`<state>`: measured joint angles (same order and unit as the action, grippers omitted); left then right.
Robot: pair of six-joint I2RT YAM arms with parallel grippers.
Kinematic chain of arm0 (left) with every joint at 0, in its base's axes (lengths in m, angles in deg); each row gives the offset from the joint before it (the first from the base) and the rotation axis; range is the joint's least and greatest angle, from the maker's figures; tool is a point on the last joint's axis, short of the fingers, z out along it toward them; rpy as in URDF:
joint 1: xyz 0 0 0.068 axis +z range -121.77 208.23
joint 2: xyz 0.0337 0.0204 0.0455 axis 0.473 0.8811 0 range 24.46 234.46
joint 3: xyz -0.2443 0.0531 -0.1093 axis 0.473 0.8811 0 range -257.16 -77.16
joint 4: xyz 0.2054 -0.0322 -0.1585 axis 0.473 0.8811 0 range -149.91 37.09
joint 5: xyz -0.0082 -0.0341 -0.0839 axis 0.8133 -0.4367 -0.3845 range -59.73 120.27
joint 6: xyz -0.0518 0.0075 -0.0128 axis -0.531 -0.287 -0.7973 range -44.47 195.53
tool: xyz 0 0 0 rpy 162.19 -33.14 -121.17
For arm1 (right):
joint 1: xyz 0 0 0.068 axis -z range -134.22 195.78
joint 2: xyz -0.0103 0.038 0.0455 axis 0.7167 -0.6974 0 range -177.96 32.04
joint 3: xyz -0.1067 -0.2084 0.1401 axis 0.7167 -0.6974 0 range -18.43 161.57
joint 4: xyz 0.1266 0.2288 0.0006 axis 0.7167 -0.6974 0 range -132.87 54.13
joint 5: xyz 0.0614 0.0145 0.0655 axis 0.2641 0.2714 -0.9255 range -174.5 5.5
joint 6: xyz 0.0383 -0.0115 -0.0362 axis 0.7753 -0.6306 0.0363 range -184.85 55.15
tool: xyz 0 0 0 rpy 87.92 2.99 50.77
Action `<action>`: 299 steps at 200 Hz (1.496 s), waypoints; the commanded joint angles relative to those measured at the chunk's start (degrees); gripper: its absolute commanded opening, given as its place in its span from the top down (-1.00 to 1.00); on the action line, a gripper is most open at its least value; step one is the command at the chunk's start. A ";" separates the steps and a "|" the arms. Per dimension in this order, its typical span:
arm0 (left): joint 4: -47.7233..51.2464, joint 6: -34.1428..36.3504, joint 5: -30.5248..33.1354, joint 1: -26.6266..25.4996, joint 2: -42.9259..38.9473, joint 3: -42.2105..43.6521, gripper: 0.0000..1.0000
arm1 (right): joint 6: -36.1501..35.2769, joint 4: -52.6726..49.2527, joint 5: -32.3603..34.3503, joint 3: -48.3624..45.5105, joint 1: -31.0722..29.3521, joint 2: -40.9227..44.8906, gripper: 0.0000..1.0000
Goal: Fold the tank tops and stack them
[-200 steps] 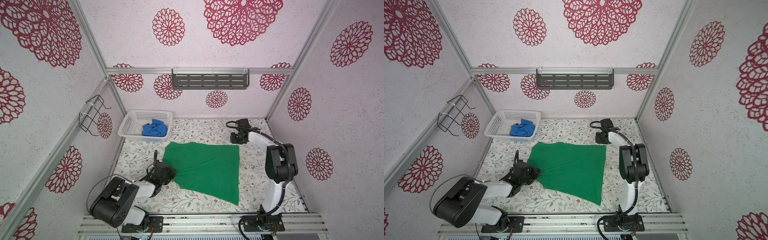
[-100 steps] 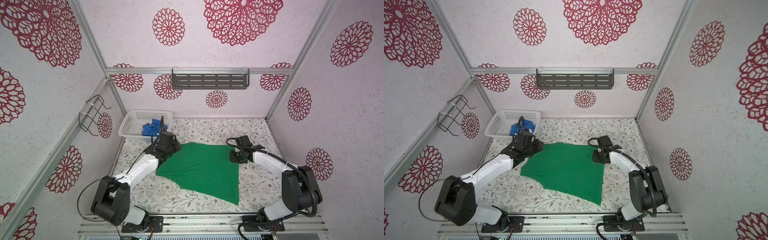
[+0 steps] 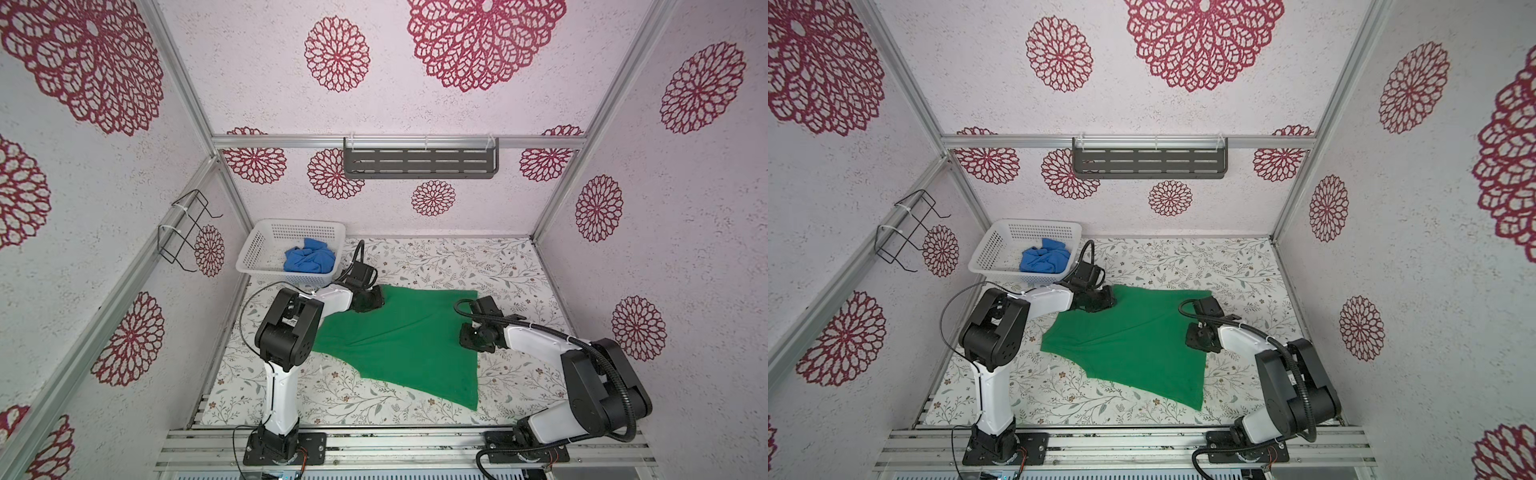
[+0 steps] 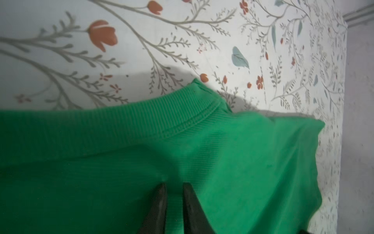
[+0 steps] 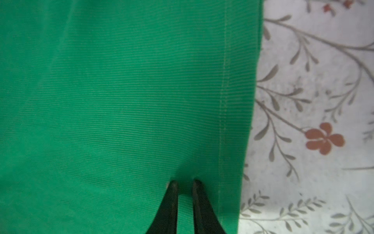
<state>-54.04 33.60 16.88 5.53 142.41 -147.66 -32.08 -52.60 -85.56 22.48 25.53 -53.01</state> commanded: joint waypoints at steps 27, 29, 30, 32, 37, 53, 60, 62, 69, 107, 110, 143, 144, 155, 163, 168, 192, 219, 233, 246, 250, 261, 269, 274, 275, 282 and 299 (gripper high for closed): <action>-5.67 -5.65 3.69 4.72 -2.95 12.82 0.63 | -4.57 1.84 3.23 4.21 3.55 -5.98 0.65; -5.80 -5.69 4.02 4.87 -3.20 13.30 0.63 | -4.78 1.82 3.21 4.56 3.70 -6.30 0.65; -5.83 -5.70 4.18 4.99 -3.31 13.51 0.63 | -4.85 1.85 3.23 4.64 3.76 -6.46 0.65; -5.93 -5.70 4.36 5.20 -3.58 13.89 0.63 | -5.20 1.85 3.23 5.09 3.91 -6.75 0.65; -6.21 -5.65 4.88 5.71 -4.05 14.79 0.63 | -6.00 1.81 3.13 6.63 4.34 -7.51 0.66; -6.57 -5.32 5.11 7.79 -4.83 15.75 0.63 | -8.69 0.88 3.17 11.74 5.53 -9.93 0.66; -6.57 -5.03 4.91 8.71 -4.84 15.42 0.63 | -9.68 -0.57 3.14 14.56 5.77 -10.95 0.65; -6.57 -4.96 4.76 8.96 -4.84 15.18 0.64 | -10.02 -1.11 3.10 15.37 5.80 -11.17 0.65; -6.62 -4.62 4.37 9.69 -4.88 14.47 0.64 | -10.78 -2.97 3.09 18.11 5.81 -11.52 0.64; -2.28 -0.79 2.80 10.26 -11.54 8.87 0.51 | -10.27 -14.22 1.82 20.46 5.58 -1.80 0.46; -1.72 -0.50 2.62 10.18 -12.23 8.48 0.48 | -9.81 -15.22 1.81 19.80 5.65 -0.39 0.44; 7.84 3.18 2.70 6.89 -19.99 4.17 0.26 | -3.31 -22.96 0.39 9.63 3.70 13.68 0.46; 8.15 3.27 2.81 6.66 -20.24 4.07 0.26 | -3.06 -23.07 0.33 9.28 3.50 14.08 0.46; 11.01 3.50 3.58 4.03 -22.40 4.14 0.26 | -0.21 -23.95 0.19 6.09 0.58 17.34 0.50; 11.53 2.65 3.18 1.62 -23.91 5.51 0.26 | 1.98 -24.46 0.33 4.36 -2.19 18.75 0.52; 11.38 1.73 2.73 -0.03 -24.72 6.85 0.27 | 3.12 -24.73 0.51 3.52 -3.73 19.22 0.52; 8.10 -4.37 1.95 -7.51 -28.72 15.78 0.36 | 6.04 -24.65 1.32 0.89 -7.81 19.10 0.57; 4.69 -13.02 4.53 -14.80 -32.98 25.01 0.44 | 6.77 -23.79 0.89 0.27 -9.99 16.55 0.64; 5.41 -15.94 5.99 -18.38 -34.22 27.74 0.44 | 6.61 -24.02 1.50 -0.40 -10.51 15.49 0.68; 4.94 -18.61 6.44 -20.58 -35.02 30.47 0.46 | 6.42 -24.20 2.28 -1.55 -10.52 14.99 0.70; 4.51 -19.45 6.32 -21.05 -35.15 31.36 0.46 | 6.50 -24.20 2.50 -1.97 -10.52 14.86 0.71; 3.82 -21.40 5.83 -22.12 -35.45 33.44 0.48 | 6.65 -24.46 3.10 -2.85 -10.51 14.70 0.73; 3.78 -22.21 5.39 -22.83 -35.67 34.58 0.49 | 6.90 -24.47 3.58 -3.62 -10.51 14.70 0.73; 4.08 -22.60 5.24 -23.19 -35.76 35.12 0.49 | 7.12 -24.44 3.93 -4.18 -10.51 14.83 0.73; 4.20 -22.63 5.18 -23.27 -35.81 35.23 0.49 | 7.12 -24.42 4.03 -4.31 -10.51 14.83 0.73; 5.17 -22.86 4.87 -23.80 -35.93 35.76 0.49 | 7.49 -24.28 4.73 -5.17 -10.51 14.84 0.75; 8.47 -22.50 4.35 -24.57 -36.68 37.04 0.50 | 8.37 -24.27 5.88 -7.04 -10.51 14.65 0.76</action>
<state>-48.17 13.89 21.10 -17.70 107.62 -112.01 -26.11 -75.24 -83.02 17.17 15.24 -38.17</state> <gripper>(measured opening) 0.253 0.124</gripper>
